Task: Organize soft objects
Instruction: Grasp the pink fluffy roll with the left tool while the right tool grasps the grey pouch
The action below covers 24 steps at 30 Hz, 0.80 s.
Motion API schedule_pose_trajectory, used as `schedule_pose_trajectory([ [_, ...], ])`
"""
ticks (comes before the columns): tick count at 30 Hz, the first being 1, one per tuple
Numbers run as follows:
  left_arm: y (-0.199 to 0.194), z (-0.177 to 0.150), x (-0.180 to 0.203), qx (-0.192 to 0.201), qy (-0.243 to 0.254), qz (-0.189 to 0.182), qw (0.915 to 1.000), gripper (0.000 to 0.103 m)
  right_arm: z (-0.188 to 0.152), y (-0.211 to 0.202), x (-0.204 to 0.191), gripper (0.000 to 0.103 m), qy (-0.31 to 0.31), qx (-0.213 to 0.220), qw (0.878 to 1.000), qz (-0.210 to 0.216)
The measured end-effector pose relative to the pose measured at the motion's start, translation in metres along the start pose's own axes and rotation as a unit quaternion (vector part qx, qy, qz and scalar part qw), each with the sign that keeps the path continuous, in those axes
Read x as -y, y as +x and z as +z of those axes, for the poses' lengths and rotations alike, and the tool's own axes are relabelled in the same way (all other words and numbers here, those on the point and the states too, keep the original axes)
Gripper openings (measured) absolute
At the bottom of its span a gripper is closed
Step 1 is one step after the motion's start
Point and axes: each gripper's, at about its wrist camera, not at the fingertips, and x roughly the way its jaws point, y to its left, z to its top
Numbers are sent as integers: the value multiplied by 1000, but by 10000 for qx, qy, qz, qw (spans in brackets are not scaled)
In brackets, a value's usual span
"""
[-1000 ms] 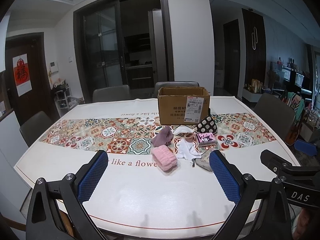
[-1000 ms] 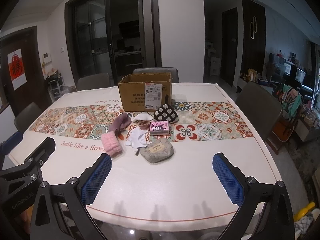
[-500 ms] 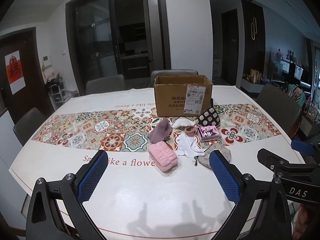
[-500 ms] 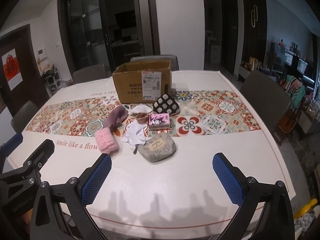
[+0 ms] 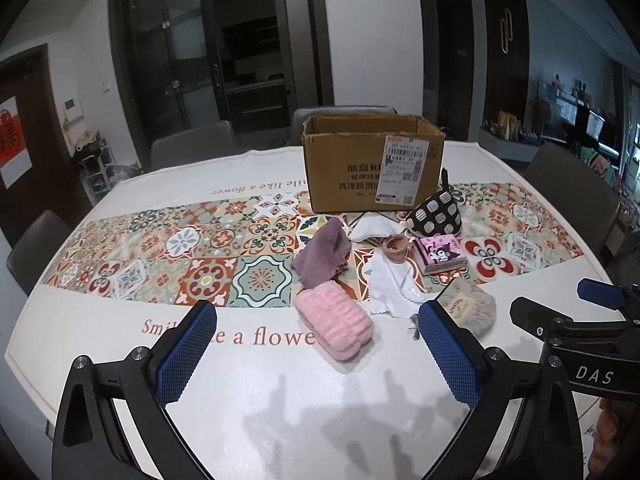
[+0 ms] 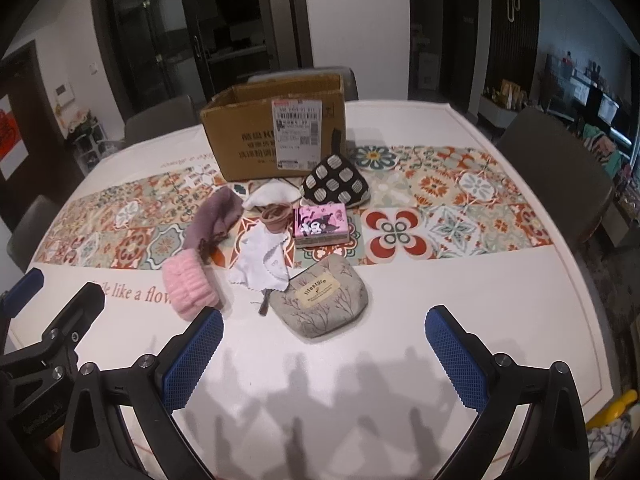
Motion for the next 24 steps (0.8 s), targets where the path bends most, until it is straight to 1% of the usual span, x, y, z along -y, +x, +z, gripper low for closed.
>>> schedule_pose_trajectory([
  [5, 32, 4, -4, -138, 227, -146, 9995, 103, 4, 33, -7, 103, 103, -370, 9993, -15],
  [12, 75, 4, 0, -374, 818, -460, 9949, 103, 1, 78, -10, 103, 346, -951, 9948, -80],
  [14, 85, 2, 2, -445, 1065, -516, 9920, 103, -1, 90, -11, 103, 382, -1143, 9926, -145],
  [18, 104, -6, 9, -621, 1602, -634, 9831, 103, 0, 108, -12, 102, 316, -1419, 9888, -323],
  [24, 126, -11, 14, -845, 2060, -893, 9708, 103, 3, 129, -19, 102, 88, -1810, 9825, -424],
])
